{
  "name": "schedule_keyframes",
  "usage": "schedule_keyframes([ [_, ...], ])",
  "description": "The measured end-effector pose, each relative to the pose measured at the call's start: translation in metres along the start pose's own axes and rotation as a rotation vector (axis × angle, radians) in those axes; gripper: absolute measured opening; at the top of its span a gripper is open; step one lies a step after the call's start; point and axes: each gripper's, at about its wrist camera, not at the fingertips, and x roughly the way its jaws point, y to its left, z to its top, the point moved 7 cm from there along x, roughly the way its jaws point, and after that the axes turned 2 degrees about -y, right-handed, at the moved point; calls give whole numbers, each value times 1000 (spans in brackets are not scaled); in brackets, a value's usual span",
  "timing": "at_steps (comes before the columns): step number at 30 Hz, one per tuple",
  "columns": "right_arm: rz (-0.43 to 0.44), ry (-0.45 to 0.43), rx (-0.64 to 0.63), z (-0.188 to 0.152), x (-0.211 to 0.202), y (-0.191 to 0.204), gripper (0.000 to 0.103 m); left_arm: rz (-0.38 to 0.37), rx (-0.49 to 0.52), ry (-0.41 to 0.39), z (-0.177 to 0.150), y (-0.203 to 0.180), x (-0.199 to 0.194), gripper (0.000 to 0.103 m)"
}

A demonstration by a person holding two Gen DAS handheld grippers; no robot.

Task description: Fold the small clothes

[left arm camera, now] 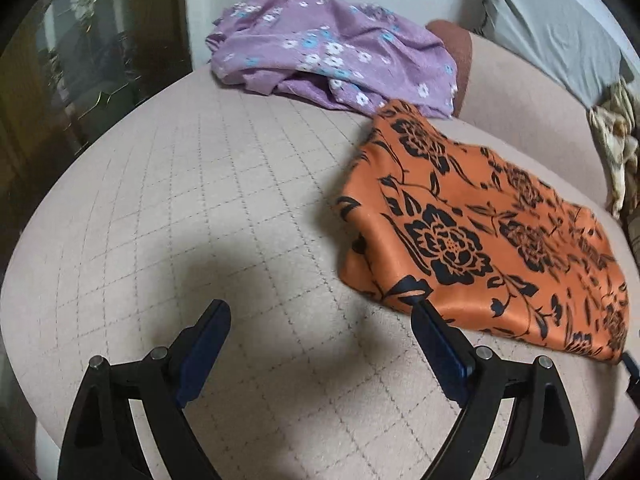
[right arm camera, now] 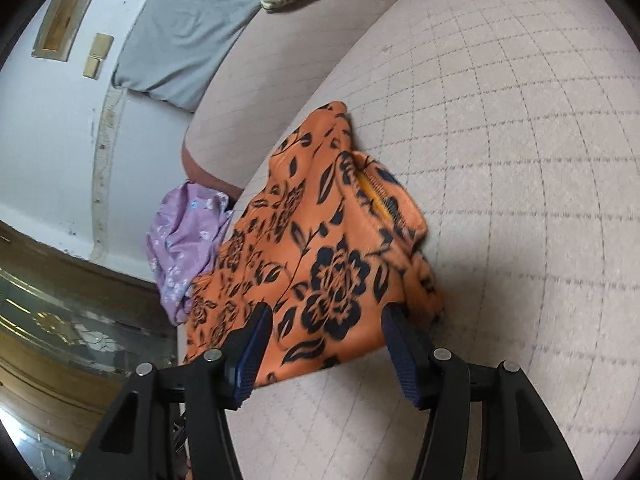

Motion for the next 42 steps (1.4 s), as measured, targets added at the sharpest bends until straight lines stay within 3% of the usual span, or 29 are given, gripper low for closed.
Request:
schedule_keyframes([
  [8, 1, 34, -34, -14, -3, 6, 62, -43, 6, -15, 2, -9, -1, 92],
  [13, 21, 39, -57, -15, 2, 11, 62, 65, 22, -65, 12, -1, 0, 92],
  [18, 7, 49, -106, -19, 8, 20, 62, 76, -93, -106, 55, 33, 4, 92],
  [21, -3, 47, -100, -17, 10, 17, 62, -2, -172, -122, 74, 46, 7, 92],
  [24, -7, 47, -101, -15, 13, 17, 62, -51, -176, -130, 88, 46, 17, 92],
  [27, -23, 59, -116, -17, 21, 18, 62, -240, -164, -118, 96, 27, 26, 92],
  [29, -34, 67, -130, -19, 26, 19, 62, -321, -111, -67, 97, 11, 39, 92],
  [32, -52, 69, -147, -21, 29, 19, 62, -370, -102, 36, 89, 3, 59, 92],
  [35, -56, 70, -152, -20, 31, 18, 62, -549, -161, 142, 81, -5, 64, 92],
  [38, -61, 70, -157, -19, 33, 19, 62, -686, -158, 179, 76, -13, 53, 92],
  [42, -63, 71, -162, -20, 33, 20, 62, -748, -105, 241, 63, -24, 39, 92],
])
